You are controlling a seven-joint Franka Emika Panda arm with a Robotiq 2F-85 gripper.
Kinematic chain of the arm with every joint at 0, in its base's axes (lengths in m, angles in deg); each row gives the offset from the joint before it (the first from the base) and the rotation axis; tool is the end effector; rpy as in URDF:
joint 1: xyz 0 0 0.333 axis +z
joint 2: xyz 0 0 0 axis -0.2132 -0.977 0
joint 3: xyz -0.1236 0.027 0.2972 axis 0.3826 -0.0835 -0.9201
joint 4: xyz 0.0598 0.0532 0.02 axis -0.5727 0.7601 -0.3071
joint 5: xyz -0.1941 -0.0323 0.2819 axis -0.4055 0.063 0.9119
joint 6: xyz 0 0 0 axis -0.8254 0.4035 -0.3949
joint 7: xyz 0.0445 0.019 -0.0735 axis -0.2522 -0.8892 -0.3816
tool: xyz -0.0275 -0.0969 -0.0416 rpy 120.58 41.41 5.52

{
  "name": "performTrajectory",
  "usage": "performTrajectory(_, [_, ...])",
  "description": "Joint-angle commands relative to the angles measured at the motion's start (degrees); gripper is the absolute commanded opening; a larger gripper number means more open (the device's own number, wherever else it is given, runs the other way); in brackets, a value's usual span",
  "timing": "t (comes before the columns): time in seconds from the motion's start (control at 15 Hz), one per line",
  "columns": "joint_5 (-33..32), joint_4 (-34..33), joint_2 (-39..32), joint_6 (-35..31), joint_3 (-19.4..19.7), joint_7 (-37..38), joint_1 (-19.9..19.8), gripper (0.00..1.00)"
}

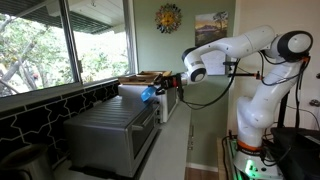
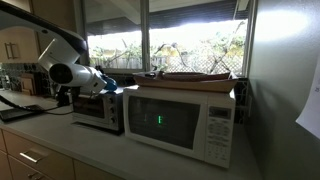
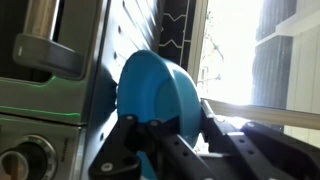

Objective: Slide the blue bowl to the right side of the oven, pick up the blue bowl and place it the right way up on the oven

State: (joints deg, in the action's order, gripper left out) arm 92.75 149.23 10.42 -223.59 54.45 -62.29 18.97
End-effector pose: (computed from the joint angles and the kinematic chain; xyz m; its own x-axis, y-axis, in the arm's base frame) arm 0.3515 0.0000 0.5204 0.5079 -0.8549 0.1056 -0.0623 -0.1587 -0.9854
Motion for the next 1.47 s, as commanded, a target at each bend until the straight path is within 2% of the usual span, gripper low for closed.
performTrajectory(0.0, [-9.71, -2.63, -0.29, 0.92, -7.34, 6.0, -5.74, 0.08])
performTrajectory(0.13, [-14.92, -4.99, -1.11, 1.66, -9.34, 7.65, -6.77, 0.09])
performTrajectory(0.2, [-17.75, -6.35, -1.73, 0.56, -7.96, 7.36, -4.19, 0.09])
performTrajectory(0.47, [-33.46, -10.92, -3.65, 3.98, -9.45, 10.2, -4.84, 0.05])
performTrajectory(0.67, [-44.45, -14.95, -5.84, 8.15, -10.25, 11.94, -5.42, 0.05])
performTrajectory(0.93, [-59.78, -19.23, -8.73, 13.76, -9.77, 15.45, -4.1, 0.05])
performTrajectory(1.13, [-70.16, -21.98, -10.68, 17.07, -9.6, 16.16, -3.11, 0.1])
performTrajectory(1.4, [-82.73, -24.83, -12.69, 19.55, -9.5, 15.64, -0.89, 0.03])
